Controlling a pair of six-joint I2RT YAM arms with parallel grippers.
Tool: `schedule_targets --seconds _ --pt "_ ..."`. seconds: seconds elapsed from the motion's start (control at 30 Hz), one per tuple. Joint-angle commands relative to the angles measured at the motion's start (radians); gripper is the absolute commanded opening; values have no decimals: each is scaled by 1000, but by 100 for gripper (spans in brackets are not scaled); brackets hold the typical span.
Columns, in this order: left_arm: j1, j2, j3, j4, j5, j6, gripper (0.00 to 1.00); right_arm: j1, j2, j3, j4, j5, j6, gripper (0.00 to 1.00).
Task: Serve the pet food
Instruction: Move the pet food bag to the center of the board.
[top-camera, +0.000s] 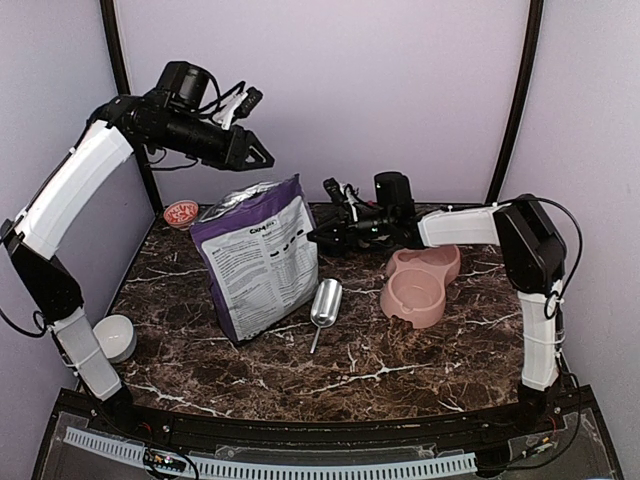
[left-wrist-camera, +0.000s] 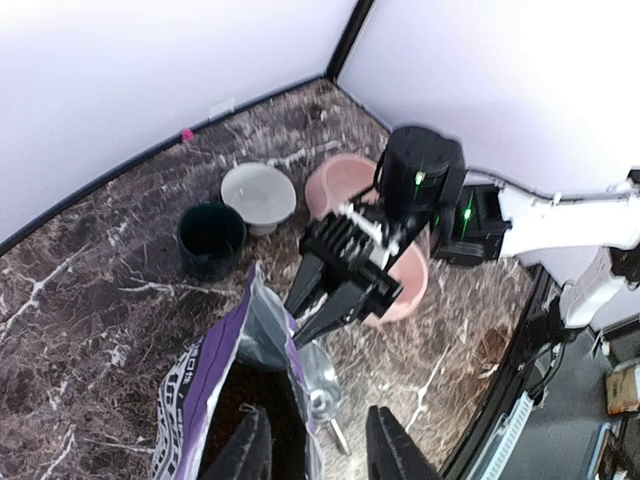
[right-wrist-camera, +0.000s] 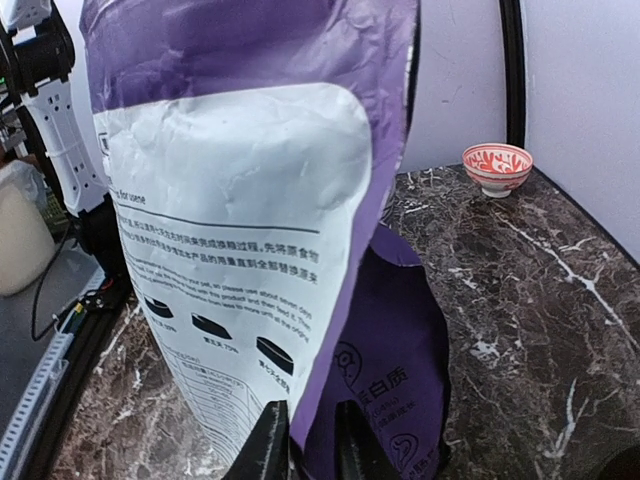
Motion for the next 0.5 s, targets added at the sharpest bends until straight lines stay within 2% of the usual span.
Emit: schedule_targets --seconds 0.0,0.27,0.33,0.47 --pt "7 -77 49 -10 -84 60 38 -3 -59 -12 -38 55 -48 20" --pt "7 -115 91 -84 -293 98 59 -3 -104 -8 -106 85 -92 37" --pt "6 -125 57 -92 -306 111 64 -2 -120 -11 -125 102 -104 43" --pt "7 -123 -5 -114 -279 133 66 -2 -163 -28 -158 161 -123 53"
